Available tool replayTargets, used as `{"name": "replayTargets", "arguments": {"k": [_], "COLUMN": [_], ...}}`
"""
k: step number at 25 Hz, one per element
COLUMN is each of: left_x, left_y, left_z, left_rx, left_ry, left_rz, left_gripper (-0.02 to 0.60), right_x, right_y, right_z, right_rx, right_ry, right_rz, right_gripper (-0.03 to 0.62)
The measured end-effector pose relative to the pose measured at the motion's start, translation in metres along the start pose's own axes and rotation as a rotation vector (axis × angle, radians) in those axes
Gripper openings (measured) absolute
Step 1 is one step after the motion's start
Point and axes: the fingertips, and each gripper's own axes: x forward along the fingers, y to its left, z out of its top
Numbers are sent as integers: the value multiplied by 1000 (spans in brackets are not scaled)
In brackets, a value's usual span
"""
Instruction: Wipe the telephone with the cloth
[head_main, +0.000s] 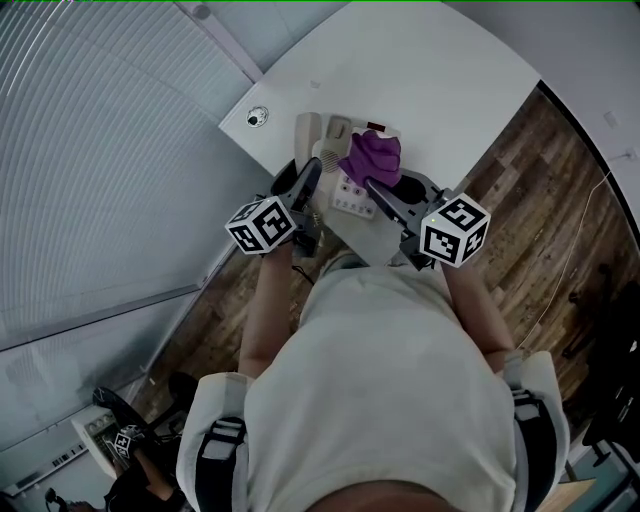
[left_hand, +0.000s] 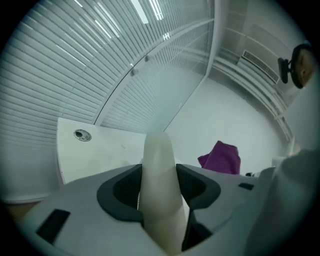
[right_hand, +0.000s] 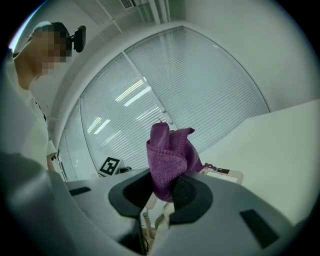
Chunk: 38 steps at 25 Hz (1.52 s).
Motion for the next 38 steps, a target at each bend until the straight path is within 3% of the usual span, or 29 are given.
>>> {"name": "replayTargets", "arguments": {"k": [5,15,26,32,38], "left_x": [12,37,57,63,51], "left_y": [4,18,20,20,15], "left_z": [-18,-42,-49,-50,-44], "left_rx": [149,290,394,437,389], "left_ry": [97,223,283,275,213], "left_rz": [59,142,184,206,202], "left_gripper": [210,210,210,210,224], "right_x": [-1,-2,-4,-4,-2], "right_y": [-3,-10,-13,-14,-13], "right_z": [-2,-6,-9,-10,-10], "right_rx": [15,29,35,40,30], "right_ry": [3,17,30,33,39], "right_rz": [-12,-33,-40,-39,-38], "right_gripper": [90,89,89,89,89]}}
